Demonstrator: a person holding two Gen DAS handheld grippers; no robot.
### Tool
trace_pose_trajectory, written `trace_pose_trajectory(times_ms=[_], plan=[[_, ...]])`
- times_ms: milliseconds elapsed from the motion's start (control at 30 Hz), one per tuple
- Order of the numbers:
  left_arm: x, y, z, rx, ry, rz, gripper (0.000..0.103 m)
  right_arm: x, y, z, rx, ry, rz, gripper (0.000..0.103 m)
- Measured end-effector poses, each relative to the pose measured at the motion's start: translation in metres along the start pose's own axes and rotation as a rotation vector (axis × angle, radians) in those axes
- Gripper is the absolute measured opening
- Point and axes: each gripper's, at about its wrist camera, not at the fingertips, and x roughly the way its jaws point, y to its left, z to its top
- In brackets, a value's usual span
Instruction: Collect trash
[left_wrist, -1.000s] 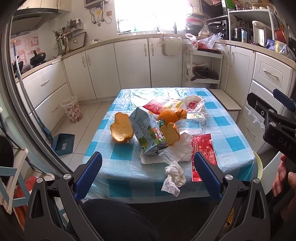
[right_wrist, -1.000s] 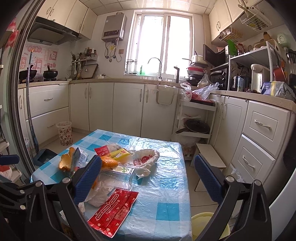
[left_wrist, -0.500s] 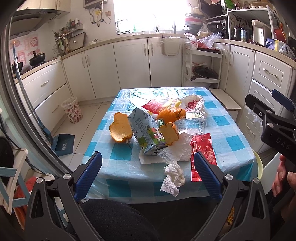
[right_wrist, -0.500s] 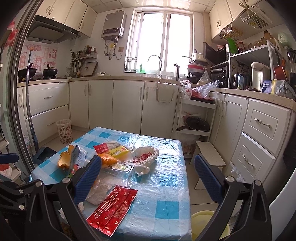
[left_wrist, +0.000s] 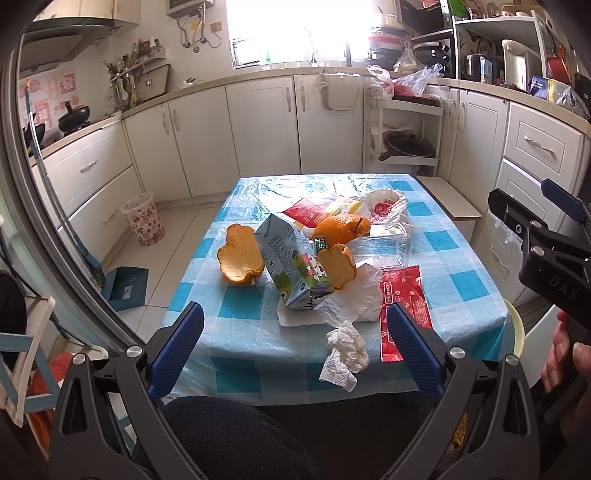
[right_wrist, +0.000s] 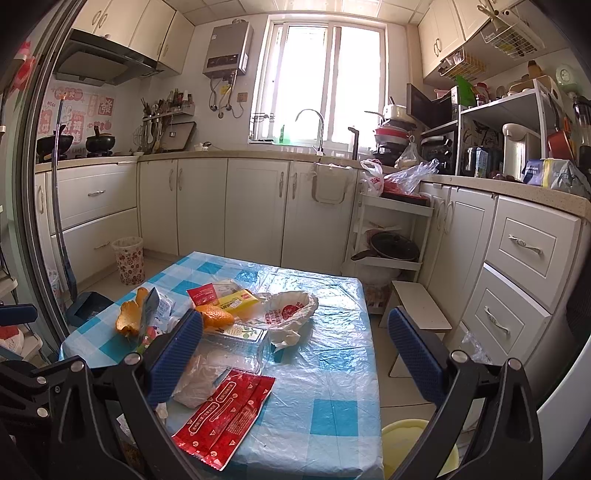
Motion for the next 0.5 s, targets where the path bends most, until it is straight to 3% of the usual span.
trace_pose_trajectory(times_ms=[500], plan=[[0.0000,-0.0003,0.0003,-0.001,0.000,0.000,0.095,0.0006,0.0010,-0.0019,-0.003,0.004,0.002,0.096]])
